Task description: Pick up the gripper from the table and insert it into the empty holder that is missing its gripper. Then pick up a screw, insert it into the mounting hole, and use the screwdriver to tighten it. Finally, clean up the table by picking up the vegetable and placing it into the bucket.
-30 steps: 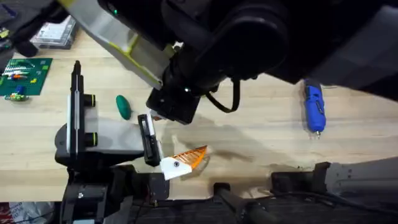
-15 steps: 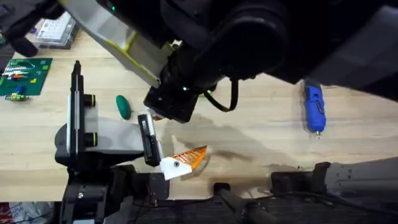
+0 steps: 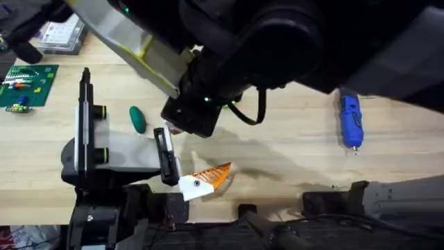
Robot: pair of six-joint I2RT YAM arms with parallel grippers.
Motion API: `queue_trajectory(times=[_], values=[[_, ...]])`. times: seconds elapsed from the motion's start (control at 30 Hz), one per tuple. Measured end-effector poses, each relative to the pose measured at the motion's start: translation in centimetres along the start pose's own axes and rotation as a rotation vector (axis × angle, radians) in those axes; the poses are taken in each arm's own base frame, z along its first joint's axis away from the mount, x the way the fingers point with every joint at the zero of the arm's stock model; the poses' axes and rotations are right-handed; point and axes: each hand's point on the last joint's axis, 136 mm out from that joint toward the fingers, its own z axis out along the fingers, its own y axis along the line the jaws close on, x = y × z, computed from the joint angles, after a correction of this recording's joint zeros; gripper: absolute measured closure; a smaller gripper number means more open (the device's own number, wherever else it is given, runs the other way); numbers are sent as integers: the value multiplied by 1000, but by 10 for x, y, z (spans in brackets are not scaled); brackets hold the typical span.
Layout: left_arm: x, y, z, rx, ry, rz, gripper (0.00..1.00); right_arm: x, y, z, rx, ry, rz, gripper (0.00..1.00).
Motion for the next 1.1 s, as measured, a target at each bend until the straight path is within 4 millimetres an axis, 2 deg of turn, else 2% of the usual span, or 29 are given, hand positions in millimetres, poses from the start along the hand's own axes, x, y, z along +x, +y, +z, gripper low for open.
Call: queue_trajectory(times=[0.63,0.87,1.1], values=[[0,0,0,0,0,0,13,5,0,5,-1,17,1,991],[0,0,0,-1,0,-8,13,11,-1,22,-4,63,5,991],[0,0,0,-2,0,-22,13,11,-2,22,-3,64,7,991]])
